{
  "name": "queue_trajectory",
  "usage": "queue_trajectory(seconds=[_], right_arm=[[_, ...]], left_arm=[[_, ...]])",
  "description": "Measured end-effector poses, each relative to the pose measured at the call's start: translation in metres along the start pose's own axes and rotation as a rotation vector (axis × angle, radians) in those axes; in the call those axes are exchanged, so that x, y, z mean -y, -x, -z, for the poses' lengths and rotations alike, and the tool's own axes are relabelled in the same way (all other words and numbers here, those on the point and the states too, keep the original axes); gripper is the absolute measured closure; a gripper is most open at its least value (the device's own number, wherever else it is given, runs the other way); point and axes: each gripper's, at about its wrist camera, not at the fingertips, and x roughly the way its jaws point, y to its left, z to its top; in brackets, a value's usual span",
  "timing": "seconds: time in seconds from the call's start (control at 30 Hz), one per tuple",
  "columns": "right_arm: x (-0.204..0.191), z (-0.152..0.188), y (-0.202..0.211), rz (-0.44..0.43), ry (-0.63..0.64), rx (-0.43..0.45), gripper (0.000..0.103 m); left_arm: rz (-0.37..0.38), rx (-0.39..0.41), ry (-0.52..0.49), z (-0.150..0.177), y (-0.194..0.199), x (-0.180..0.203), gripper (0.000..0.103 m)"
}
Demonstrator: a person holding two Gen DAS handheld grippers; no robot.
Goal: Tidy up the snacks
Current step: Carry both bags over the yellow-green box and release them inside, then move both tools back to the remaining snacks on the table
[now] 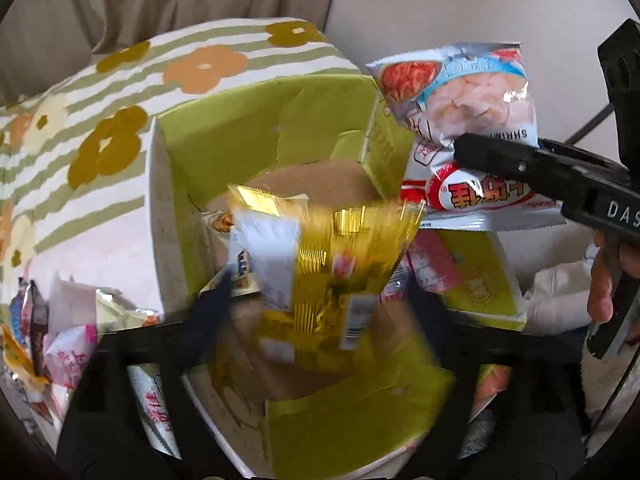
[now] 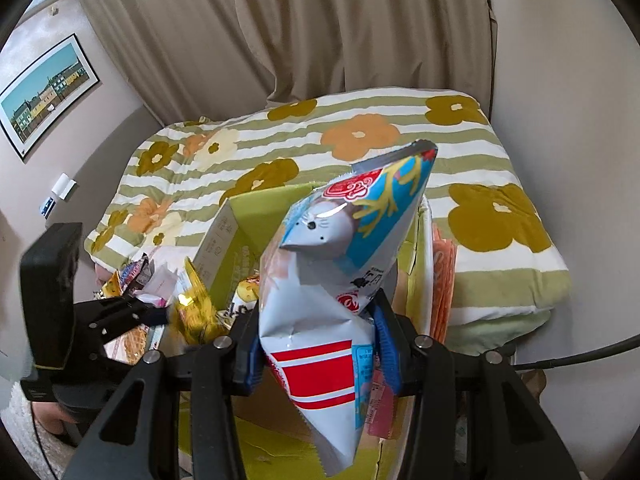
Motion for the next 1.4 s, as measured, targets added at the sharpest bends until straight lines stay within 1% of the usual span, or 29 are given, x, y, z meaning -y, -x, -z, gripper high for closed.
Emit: queue_trajectory(seconds=[0.03,0.27,0.5,0.63,0.67,0.7,0.73,0.77,0.8,0.9,0.93,1.03,1.1,1.23,1.4], right_arm=[[0.001,0.001,-0.002,0.003,-0.003,-0.005,0.06],[0.003,0.007,-0.008,0.015,-0.01,-0.04,0.06],[0.003,0.003,-0.025,0.036,-0.022,-0.092,0.06],[-0.003,0.0,-0.03,0.004,-0.027,-0.088,0.058],[-0.006,0.002,-0.03,-0.004,-0.025,-0.082,0.054],[-0.007,0.001,-0.032,-0.009,-0.024,-0.075,0.041],[-0.007,0.001,-0.033,0.0,-0.024,-0.068,0.03],[-0.008,0.002,-0.033,0.012,-0.025,-0.056,0.007],[-0.009,0.003,-0.031,0.019,-0.028,-0.036,0.0],[-0.011,0.01,-0.022,0.024,-0.028,-0.005,0.0],[-0.012,0.014,-0.017,0.039,-0.019,0.018,0.0],[-0.015,0.023,-0.008,0.067,0.002,0.011,0.0],[-0.018,0.027,0.0,0.085,0.014,0.025,0.0],[-0.024,0.03,0.018,0.092,0.019,0.045,0.0],[-0.043,0.032,0.044,0.098,0.043,0.093,0.0]], left_arm=[[-0.011,0.015,0.002,0.001,0.003,0.001,0.0],[-0.025,0.047,0.022,0.01,0.022,-0.007,0.001],[-0.047,0.054,0.03,0.015,0.03,-0.015,0.001],[-0.048,0.065,0.046,0.015,0.034,-0.022,0.001],[-0.048,0.065,0.05,0.016,0.035,-0.024,0.001],[-0.046,0.062,0.054,0.016,0.036,-0.026,0.001],[-0.041,0.059,0.062,0.018,0.036,-0.028,0.001],[-0.038,0.062,0.068,0.018,0.038,-0.03,0.001],[-0.035,0.068,0.072,0.019,0.04,-0.031,0.001],[-0.044,0.085,0.068,0.021,0.047,-0.03,0.001],[-0.053,0.091,0.064,0.022,0.049,-0.03,0.001],[-0.085,0.112,0.049,0.024,0.057,-0.026,0.001],[-0.098,0.123,0.044,0.024,0.063,-0.025,0.001],[-0.119,0.153,0.037,0.029,0.078,-0.021,0.001],[-0.129,0.184,0.046,0.04,0.095,-0.019,0.001]])
